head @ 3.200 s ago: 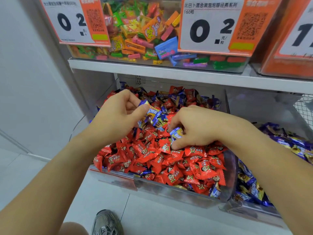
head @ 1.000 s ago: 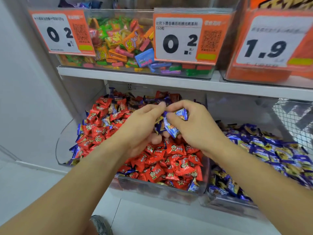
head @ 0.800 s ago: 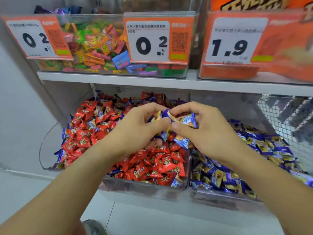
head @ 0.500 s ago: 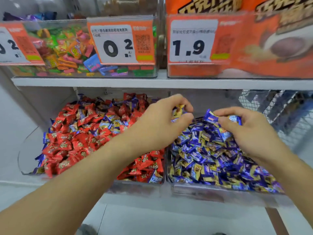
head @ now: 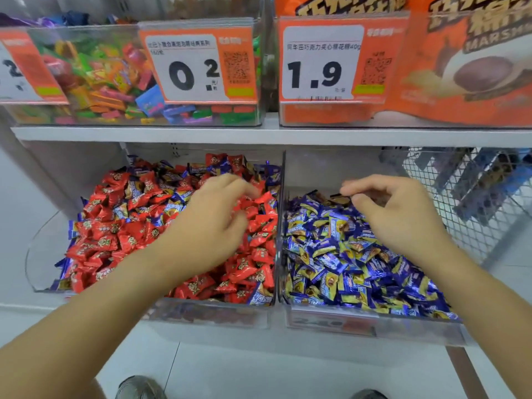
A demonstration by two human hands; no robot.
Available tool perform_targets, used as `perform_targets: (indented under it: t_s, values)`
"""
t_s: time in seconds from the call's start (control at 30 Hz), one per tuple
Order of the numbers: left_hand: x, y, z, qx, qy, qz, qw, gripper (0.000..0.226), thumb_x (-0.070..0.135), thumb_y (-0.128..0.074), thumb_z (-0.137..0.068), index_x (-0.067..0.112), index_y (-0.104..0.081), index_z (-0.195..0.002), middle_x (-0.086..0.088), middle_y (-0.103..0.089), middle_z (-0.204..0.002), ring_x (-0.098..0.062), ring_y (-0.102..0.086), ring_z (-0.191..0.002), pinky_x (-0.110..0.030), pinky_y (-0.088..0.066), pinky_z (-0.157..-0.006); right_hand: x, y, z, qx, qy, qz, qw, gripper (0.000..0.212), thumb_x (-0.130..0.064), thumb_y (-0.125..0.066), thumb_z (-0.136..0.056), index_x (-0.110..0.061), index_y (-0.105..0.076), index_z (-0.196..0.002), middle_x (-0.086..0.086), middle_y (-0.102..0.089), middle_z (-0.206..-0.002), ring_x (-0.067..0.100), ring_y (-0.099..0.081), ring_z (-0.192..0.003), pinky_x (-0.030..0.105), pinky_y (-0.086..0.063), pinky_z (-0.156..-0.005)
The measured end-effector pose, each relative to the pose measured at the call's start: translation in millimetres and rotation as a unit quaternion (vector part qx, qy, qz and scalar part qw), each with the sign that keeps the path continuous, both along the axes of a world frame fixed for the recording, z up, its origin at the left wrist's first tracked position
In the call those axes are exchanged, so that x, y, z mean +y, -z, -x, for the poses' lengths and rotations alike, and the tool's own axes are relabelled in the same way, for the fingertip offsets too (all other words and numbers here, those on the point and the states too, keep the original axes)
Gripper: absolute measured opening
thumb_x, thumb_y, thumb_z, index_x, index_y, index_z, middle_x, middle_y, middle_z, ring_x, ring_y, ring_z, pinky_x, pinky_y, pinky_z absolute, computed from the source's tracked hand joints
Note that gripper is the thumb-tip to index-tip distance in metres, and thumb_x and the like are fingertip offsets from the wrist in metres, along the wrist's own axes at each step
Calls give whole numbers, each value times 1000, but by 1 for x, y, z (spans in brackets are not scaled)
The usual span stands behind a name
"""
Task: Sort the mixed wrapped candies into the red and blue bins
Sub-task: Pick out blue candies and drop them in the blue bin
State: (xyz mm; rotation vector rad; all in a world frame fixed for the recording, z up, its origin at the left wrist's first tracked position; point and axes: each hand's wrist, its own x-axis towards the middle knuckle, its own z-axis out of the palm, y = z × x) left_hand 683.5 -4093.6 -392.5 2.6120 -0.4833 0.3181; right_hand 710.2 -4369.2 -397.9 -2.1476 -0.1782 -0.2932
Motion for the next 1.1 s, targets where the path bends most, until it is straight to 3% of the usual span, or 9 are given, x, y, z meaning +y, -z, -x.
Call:
perform_targets:
  t_s: [0.07, 0.2, 0.33, 0.43, 0.57, 0.73, 0.87, 1.03, 1.1]
  values:
    - [36, 11, 2, 44, -51, -70, 995, 50, 27, -43, -82, 19, -56, -130, 1, -53, -132, -18, -43, -127, -34, -35, -107, 15, -2, 1, -22, -8, -5, 1000, 31, -6, -62, -92, -33, -75, -87, -18, -74, -90, 0, -68, -79, 9, -50, -70]
    - [83, 16, 3, 111, -91, -167, 976, 70, 66, -27, -82, 25, -58, -130, 5, -52, -138, -19, -46, -128, -43, -40, -108, 62, -11, 8, -88, -46, -19, 995, 29, -1, -63, -91, -28, -74, -89, -15, -73, -85, 5, -68, -79, 15, -52, -71]
    - [104, 13, 7, 99, -55, -142, 983, 48, 52, -40, -94, 24, -64, -125, 9, -58, -129, -11, -52, -120, -26, -37, -106, 121, -16, 21, -173, -162, 79, 968, 22, -2, -63, -92, -20, -73, -97, -10, -67, -95, 1, -60, -82, 10, -43, -75]
    - [116, 15, 9, 76, -40, -113, 990, 31, 31, -52, -95, 24, -66, -122, 8, -60, -125, -10, -54, -116, -28, -40, -105, 156, -18, 11, -125, -256, 194, 939, 20, -12, -61, -94, -22, -68, -110, -5, -60, -111, 5, -55, -101, 18, -40, -92]
    - [124, 14, 8, 43, -92, -65, 993, 28, 47, -48, -91, 26, -67, -90, 11, -61, -92, -10, -58, -86, -36, -49, -82, 200, -27, -25, -37, -281, 317, 905, 28, -29, -62, -96, -23, -63, -123, -1, -62, -121, 17, -55, -115, 36, -45, -100]
    - [128, 13, 4, 24, -156, -35, 987, 26, 40, -64, -89, 22, -65, -69, 6, -64, -69, -8, -58, -64, -32, -49, -63, 239, -22, -58, 34, -312, 409, 857, 66, -38, -77, -84, -23, -49, -142, 0, -55, -140, 19, -52, -124, 20, -35, -90]
    - [123, 17, -2, 32, -170, -31, 984, 18, 33, -71, -83, 24, -56, -86, 10, -59, -84, -10, -57, -77, -31, -49, -70, 247, -18, -73, 61, -313, 420, 850, 92, -51, -84, -71, -26, -40, -149, -2, -46, -150, 20, -47, -132, 25, -38, -99]
    - [118, 17, -11, 72, -180, -70, 978, 49, 35, -70, -84, 17, -48, -124, -1, -52, -115, -22, -55, -106, -33, -47, -87, 249, -13, -81, 74, -318, 435, 839, 109, -50, -89, -65, -29, -31, -154, -2, -39, -155, 21, -43, -137, 29, -37, -108]
    - [119, 17, -14, 86, -180, -77, 977, 56, 35, -71, -84, 15, -48, -130, -3, -54, -119, -23, -56, -109, -33, -48, -91, 249, -10, -85, 83, -312, 421, 848, 104, -48, -90, -63, -30, -37, -150, -1, -44, -150, 20, -48, -129, 27, -41, -100]
